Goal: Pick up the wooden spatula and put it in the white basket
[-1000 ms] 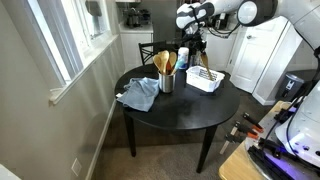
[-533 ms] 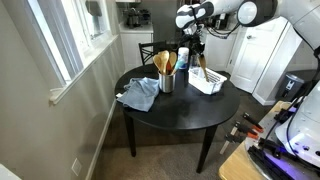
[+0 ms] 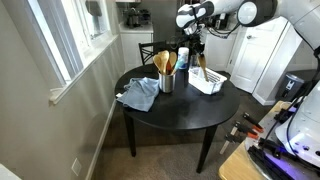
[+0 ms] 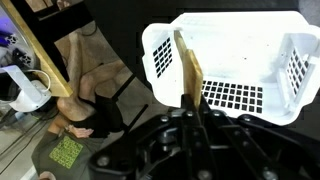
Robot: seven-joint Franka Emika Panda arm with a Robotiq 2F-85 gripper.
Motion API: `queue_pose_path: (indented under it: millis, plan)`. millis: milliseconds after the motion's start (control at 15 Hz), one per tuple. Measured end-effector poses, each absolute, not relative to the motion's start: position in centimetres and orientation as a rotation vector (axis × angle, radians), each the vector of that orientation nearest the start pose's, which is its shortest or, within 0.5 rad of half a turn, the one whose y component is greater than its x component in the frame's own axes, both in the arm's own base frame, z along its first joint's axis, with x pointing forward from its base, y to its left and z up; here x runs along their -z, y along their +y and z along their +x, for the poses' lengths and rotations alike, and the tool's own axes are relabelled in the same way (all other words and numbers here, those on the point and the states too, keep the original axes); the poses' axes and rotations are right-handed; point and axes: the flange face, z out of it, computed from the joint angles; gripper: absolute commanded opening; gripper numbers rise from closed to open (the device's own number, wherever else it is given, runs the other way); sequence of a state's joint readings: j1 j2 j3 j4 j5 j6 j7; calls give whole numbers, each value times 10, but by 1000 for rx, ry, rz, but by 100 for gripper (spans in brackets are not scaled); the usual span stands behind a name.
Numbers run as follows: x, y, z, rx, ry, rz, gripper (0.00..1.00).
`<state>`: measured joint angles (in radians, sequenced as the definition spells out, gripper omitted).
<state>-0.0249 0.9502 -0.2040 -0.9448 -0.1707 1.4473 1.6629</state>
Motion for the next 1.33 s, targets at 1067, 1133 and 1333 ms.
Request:
queue_pose_path:
  millis: [1067, 1133, 1333]
  plan:
    - [-286, -131, 719, 80, -2114, 1508, 100]
    - [-287, -125, 721, 75, -2114, 1533, 100]
    - [-290, -108, 729, 49, -2116, 1595, 100]
